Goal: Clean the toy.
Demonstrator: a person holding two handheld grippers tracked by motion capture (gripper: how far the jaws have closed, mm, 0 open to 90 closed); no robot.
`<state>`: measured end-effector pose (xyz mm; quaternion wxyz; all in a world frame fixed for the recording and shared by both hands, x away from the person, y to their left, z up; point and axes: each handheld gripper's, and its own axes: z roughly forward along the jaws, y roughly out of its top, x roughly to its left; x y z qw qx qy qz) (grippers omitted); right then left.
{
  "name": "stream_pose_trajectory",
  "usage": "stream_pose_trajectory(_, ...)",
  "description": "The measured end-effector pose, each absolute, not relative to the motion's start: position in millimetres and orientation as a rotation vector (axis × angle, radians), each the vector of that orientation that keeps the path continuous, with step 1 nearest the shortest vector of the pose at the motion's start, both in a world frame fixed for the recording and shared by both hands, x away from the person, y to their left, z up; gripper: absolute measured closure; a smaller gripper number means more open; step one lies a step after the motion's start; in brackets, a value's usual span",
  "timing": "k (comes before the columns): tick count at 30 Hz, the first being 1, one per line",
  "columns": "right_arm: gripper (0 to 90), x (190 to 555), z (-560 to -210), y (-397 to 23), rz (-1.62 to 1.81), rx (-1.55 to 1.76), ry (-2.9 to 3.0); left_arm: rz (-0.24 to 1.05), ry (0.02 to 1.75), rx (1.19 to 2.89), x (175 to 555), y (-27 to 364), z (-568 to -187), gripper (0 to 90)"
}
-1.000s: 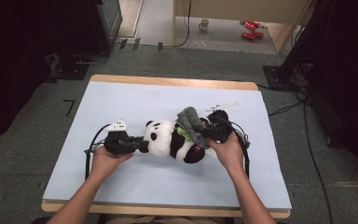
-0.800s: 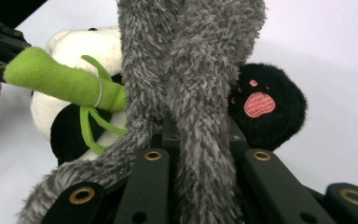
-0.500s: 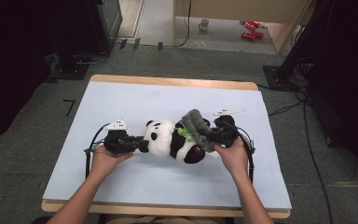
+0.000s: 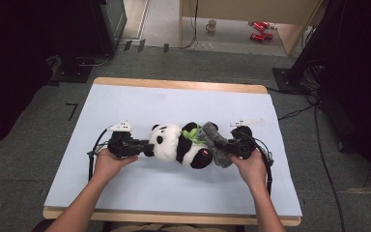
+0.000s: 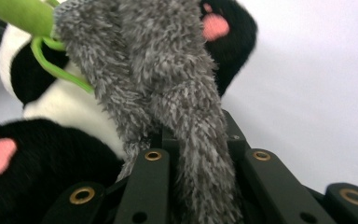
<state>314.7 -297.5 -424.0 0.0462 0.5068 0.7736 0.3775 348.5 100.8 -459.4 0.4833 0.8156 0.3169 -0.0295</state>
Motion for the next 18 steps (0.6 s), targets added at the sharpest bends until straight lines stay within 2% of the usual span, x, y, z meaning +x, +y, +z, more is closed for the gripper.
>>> stream_pose_trajectory(11, 78.8, 308.0, -431.2, -312.3, 1.149, 1.628, 2.348, -0.094, 0.767, 1.999, 355.3, 100.0, -457.5, 74.8)
stream_pose_trajectory(18, 78.9, 299.2, -401.4, -320.8, 1.278, 1.587, 2.253, -0.102, 0.762, 2.003, 358.5, 100.4, -458.0, 74.9)
